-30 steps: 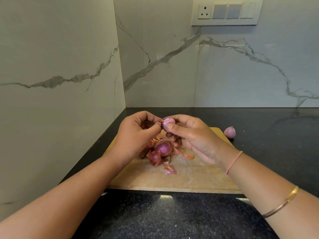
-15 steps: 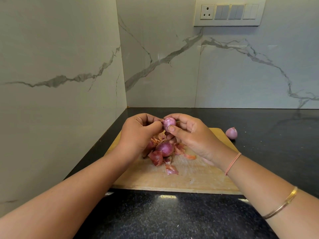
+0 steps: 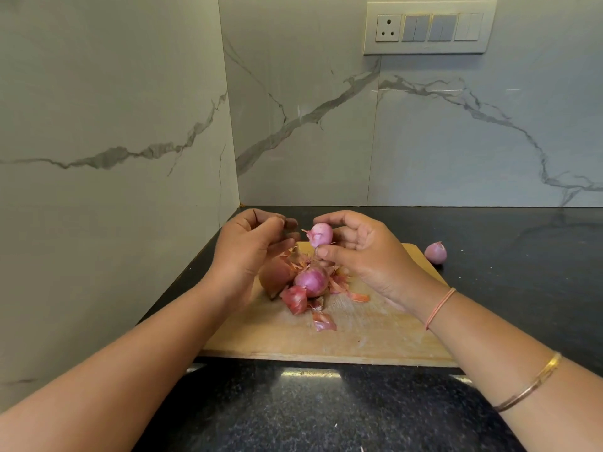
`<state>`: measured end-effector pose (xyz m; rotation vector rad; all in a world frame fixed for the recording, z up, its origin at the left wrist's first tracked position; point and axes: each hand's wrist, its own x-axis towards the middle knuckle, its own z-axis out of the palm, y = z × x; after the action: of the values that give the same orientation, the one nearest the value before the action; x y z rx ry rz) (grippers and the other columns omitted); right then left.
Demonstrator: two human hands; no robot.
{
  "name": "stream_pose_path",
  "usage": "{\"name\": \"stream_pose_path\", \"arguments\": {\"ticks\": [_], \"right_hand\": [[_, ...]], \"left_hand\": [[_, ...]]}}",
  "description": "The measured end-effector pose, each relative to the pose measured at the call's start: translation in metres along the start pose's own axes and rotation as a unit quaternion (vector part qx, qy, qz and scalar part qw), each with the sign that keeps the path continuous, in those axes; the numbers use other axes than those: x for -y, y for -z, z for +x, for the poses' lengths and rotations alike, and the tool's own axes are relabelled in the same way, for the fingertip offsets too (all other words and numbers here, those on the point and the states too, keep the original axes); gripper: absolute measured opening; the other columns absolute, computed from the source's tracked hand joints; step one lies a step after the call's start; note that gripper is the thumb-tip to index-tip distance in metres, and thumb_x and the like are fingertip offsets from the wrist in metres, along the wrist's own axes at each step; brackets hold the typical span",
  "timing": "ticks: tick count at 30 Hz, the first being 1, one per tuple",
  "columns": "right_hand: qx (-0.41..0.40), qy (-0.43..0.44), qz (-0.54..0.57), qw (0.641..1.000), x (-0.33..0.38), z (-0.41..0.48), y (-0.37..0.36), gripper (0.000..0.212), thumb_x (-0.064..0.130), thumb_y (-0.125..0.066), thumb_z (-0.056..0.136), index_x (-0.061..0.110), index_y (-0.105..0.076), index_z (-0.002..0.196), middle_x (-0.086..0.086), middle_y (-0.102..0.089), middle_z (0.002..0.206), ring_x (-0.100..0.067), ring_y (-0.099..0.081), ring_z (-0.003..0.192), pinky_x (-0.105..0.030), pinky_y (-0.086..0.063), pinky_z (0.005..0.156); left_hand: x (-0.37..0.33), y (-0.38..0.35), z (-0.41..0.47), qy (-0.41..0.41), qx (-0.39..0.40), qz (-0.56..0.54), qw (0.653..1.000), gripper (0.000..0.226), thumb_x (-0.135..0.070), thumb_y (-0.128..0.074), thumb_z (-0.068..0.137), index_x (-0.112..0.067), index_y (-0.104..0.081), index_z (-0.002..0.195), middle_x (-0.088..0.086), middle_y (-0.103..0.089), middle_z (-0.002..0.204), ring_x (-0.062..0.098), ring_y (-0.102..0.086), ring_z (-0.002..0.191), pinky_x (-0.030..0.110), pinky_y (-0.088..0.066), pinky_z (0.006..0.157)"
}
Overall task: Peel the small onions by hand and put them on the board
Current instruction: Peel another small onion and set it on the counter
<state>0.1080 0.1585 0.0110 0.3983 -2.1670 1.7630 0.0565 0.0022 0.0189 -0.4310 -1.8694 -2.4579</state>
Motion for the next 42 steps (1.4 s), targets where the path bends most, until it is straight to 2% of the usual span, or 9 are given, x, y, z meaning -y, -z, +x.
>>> {"name": "stream_pose_path", "arguments": {"ticks": [2, 6, 9, 14, 20, 26, 31, 36, 42], "right_hand": [[-0.011, 0.000, -0.014, 1.000, -0.001, 0.000, 0.000, 0.036, -0.005, -0.070, 0.078, 0.016, -0.060, 0.104, -0.009, -0.071, 0.097, -0.011, -0.067, 0.080, -0.022, -0.055, 0.072], [-0.022, 0.007, -0.034, 0.999, -0.002, 0.001, -0.001, 0.038, -0.007, -0.073, 0.075, 0.017, -0.058, 0.100, -0.003, -0.070, 0.088, -0.010, -0.068, 0.075, -0.028, -0.057, 0.076], [-0.023, 0.012, -0.046, 0.999, -0.001, 0.001, -0.003, 0.038, -0.006, -0.074, 0.073, 0.020, -0.057, 0.096, 0.001, -0.069, 0.087, -0.009, -0.067, 0.074, -0.029, -0.057, 0.077], [-0.031, 0.010, -0.056, 0.998, 0.000, 0.001, -0.003, 0.038, -0.003, -0.076, 0.073, 0.020, -0.055, 0.096, 0.000, -0.068, 0.090, -0.009, -0.066, 0.074, -0.020, -0.054, 0.071], [-0.034, 0.012, -0.058, 0.998, 0.000, 0.000, -0.003, 0.041, -0.009, -0.068, 0.078, 0.024, -0.055, 0.096, -0.001, -0.066, 0.097, -0.008, -0.067, 0.080, -0.022, -0.053, 0.075], [-0.039, 0.006, -0.043, 0.998, -0.001, 0.000, -0.003, 0.039, -0.006, -0.070, 0.078, 0.024, -0.057, 0.100, -0.001, -0.067, 0.100, -0.011, -0.069, 0.085, -0.027, -0.055, 0.081], [-0.036, 0.018, -0.032, 0.999, 0.000, 0.000, -0.001, 0.028, 0.000, -0.073, 0.078, 0.015, -0.058, 0.096, -0.007, -0.070, 0.095, -0.018, -0.070, 0.087, -0.027, -0.056, 0.082], [-0.026, 0.015, -0.024, 0.999, 0.000, 0.002, 0.000, 0.019, -0.001, -0.067, 0.083, 0.013, -0.058, 0.094, -0.010, -0.070, 0.095, -0.015, -0.069, 0.086, -0.028, -0.057, 0.079], [-0.066, 0.017, -0.164, 0.984, -0.005, 0.003, 0.007, 0.031, 0.012, -0.073, 0.081, 0.032, -0.059, 0.100, 0.004, -0.068, 0.097, -0.014, -0.069, 0.084, -0.044, -0.056, 0.084]], "left_hand": [[-0.001, -0.002, -0.004, -0.036, 0.019, 0.049, 0.998, 0.008, -0.012, -0.064, 0.087, -0.009, -0.056, 0.085, 0.005, -0.070, 0.087, 0.016, -0.070, 0.074, 0.023, -0.057, 0.065], [0.003, -0.008, -0.013, -0.084, 0.083, 0.126, 0.985, 0.038, -0.022, -0.078, 0.065, -0.014, -0.053, 0.093, 0.003, -0.069, 0.092, 0.011, -0.068, 0.085, 0.024, -0.057, 0.073], [0.005, -0.007, -0.011, -0.078, 0.076, 0.128, 0.986, 0.034, -0.009, -0.077, 0.069, -0.014, -0.054, 0.094, -0.001, -0.068, 0.086, 0.004, -0.066, 0.077, 0.016, -0.054, 0.069], [0.006, -0.004, -0.007, -0.054, 0.077, 0.058, 0.994, 0.027, 0.005, -0.069, 0.075, -0.013, -0.055, 0.089, 0.002, -0.068, 0.080, 0.004, -0.067, 0.072, 0.015, -0.052, 0.063], [0.008, -0.003, -0.008, -0.157, 0.061, 0.212, 0.963, 0.024, 0.003, -0.063, 0.085, -0.021, -0.059, 0.088, -0.005, -0.068, 0.085, -0.001, -0.065, 0.077, 0.015, -0.054, 0.072], [0.006, -0.003, -0.011, -0.157, 0.063, 0.216, 0.962, 0.012, -0.014, -0.067, 0.085, -0.025, -0.066, 0.089, -0.007, -0.070, 0.085, 0.006, -0.068, 0.078, 0.017, -0.055, 0.071], [0.006, -0.004, -0.013, -0.170, 0.088, 0.232, 0.954, 0.014, -0.011, -0.069, 0.081, -0.023, -0.065, 0.087, -0.003, -0.068, 0.083, 0.010, -0.066, 0.077, 0.018, -0.055, 0.070], [0.007, -0.004, -0.013, -0.176, 0.098, 0.240, 0.950, 0.019, -0.007, -0.066, 0.085, -0.025, -0.062, 0.089, -0.005, -0.066, 0.083, 0.005, -0.064, 0.074, 0.017, -0.055, 0.070], [0.008, 0.001, -0.006, -0.241, 0.051, 0.297, 0.922, 0.029, -0.001, -0.058, 0.089, -0.030, -0.061, 0.084, -0.002, -0.063, 0.091, 0.002, -0.060, 0.076, 0.016, -0.049, 0.068]]}}
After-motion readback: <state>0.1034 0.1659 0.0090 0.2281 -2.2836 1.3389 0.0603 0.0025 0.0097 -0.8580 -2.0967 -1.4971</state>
